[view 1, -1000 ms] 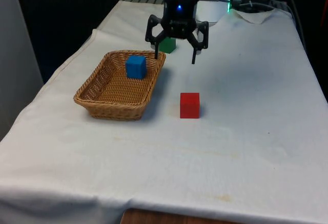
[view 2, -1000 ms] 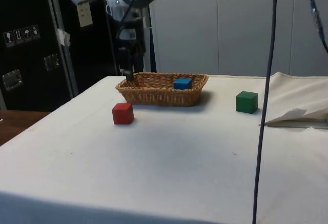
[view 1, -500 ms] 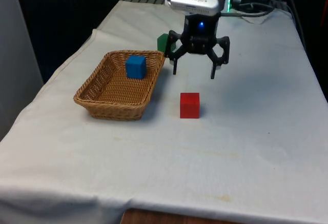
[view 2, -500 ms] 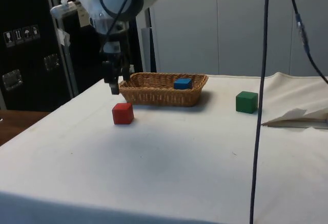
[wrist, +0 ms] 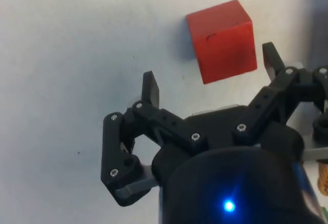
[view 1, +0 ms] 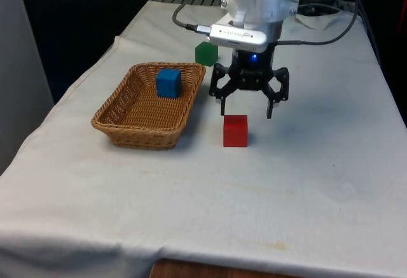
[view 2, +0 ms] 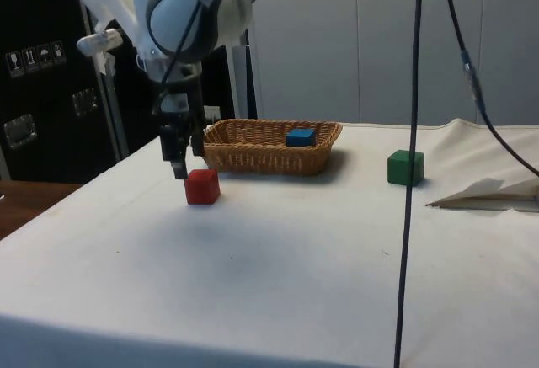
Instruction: Pick up exactly two blocks and place them into the basket.
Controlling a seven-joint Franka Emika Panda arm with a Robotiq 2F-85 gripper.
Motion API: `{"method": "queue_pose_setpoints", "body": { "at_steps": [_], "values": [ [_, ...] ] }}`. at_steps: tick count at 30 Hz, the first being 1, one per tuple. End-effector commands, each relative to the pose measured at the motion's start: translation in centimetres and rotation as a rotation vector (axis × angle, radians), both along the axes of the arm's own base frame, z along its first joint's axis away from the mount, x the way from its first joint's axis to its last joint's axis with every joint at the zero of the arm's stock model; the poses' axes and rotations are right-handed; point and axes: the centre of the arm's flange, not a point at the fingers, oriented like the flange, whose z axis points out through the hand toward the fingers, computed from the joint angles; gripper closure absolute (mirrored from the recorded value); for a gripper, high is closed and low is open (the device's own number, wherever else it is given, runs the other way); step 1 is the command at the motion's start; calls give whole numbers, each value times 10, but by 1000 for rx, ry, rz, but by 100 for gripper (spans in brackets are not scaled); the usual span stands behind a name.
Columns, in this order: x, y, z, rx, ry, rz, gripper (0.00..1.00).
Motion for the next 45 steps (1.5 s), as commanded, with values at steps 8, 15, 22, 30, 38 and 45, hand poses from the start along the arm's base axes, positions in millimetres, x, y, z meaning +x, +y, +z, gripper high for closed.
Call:
{"method": "queue_pose_setpoints", "body": {
  "at_steps": [8, 15, 22, 30, 38, 45],
  "values": [
    [-3, 0, -19, 34, -12, 35, 0],
    [-3, -1, -32, 34, -10, 57, 0],
    [-4, -2, -37, 16, -2, 67, 0],
    [-5, -2, -43, 13, 3, 73, 0],
    [-4, 0, -47, 13, 1, 80, 45],
    [-4, 0, -47, 13, 1, 80, 100]
  ]
}}
